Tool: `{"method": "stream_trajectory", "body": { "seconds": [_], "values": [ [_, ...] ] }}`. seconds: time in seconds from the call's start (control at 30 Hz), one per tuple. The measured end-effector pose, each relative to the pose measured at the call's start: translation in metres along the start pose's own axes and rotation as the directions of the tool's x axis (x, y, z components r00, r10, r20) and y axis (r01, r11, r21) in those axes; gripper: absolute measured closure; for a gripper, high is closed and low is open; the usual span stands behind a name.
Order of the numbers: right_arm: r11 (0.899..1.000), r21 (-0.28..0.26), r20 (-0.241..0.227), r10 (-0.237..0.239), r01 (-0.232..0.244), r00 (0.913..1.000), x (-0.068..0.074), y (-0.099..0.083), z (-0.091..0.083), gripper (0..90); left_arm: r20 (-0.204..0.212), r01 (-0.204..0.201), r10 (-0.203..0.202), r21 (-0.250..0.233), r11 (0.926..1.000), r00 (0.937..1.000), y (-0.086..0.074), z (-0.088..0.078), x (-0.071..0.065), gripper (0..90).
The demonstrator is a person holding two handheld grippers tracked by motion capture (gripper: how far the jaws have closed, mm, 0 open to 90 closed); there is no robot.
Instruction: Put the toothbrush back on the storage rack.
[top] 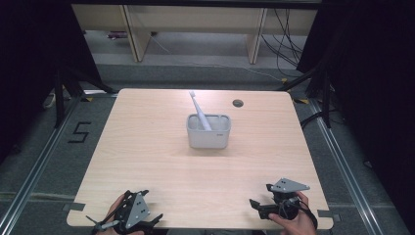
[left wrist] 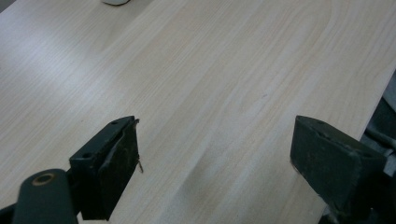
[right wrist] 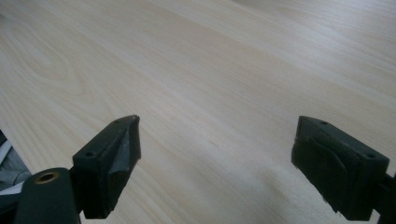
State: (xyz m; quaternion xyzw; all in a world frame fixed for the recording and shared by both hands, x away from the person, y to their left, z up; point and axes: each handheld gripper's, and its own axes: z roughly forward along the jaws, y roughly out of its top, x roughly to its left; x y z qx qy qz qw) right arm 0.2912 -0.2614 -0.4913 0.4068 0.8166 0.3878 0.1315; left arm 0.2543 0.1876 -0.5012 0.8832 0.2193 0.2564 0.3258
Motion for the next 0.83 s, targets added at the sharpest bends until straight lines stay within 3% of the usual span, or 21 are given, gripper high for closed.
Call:
{"method": "stream_trajectory", "body": {
  "seconds": [0.13, 0.17, 0.2, 0.27, 0.33, 0.47, 0.57, 0.83],
  "values": [
    [1.0, 0.0, 0.016, 0.001, -0.001, 0.9999, 0.0004, -0.0022, -0.0028, 16.2, -0.007, 0.017, -0.017, -0.008, 0.9998, 0.9998, -0.0005, 0.0013, -0.0017, 14.9],
    [1.0, 0.001, 0.018, 0.005, -0.005, 0.9998, 0.0007, -0.0026, -0.0035, 16.2, -0.012, -0.002, 0.002, 0.008, 1.0, 0.9999, -0.0004, 0.0006, -0.0005, 14.9],
    [1.0, 0.013, 0.007, 0.027, -0.027, 0.9996, 0.0022, -0.0033, -0.0038, 16.2, -0.007, 0.021, -0.021, -0.011, 0.9997, 0.9997, -0.0006, 0.0017, -0.0018, 14.9],
    [1.0, 0.008, 0.028, -0.006, 0.006, 0.9996, 0.0, -0.0044, -0.0041, 16.2, -0.003, 0.006, -0.006, 0.003, 1.0, 1.0, -0.0005, 0.0007, -0.0009, 14.9],
    [1.0, 0.013, 0.021, 0.024, -0.024, 0.9995, 0.0021, -0.0055, -0.0047, 16.2, -0.003, 0.006, -0.006, 0.004, 1.0, 1.0, -0.0004, 0.0007, -0.0009, 14.9],
    [1.0, 0.016, 0.0, -0.009, 0.009, 1.0, -0.0005, -0.0063, -0.005, 16.2, -0.004, 0.006, -0.006, 0.003, 1.0, 1.0, -0.0005, 0.0007, -0.0009, 14.9],
    [1.0, 0.016, 0.02, 0.013, -0.013, 0.9997, 0.0021, -0.0076, -0.0065, 16.2, -0.003, 0.006, -0.006, 0.004, 1.0, 1.0, -0.0005, 0.0007, -0.0009, 14.9],
    [1.0, 0.004, 0.009, -0.003, 0.003, 1.0, 0.0002, -0.0089, -0.0059, 16.2, -0.003, 0.009, -0.009, 0.004, 1.0, 1.0, -0.0007, 0.001, -0.0009, 14.9]
  ]
}}
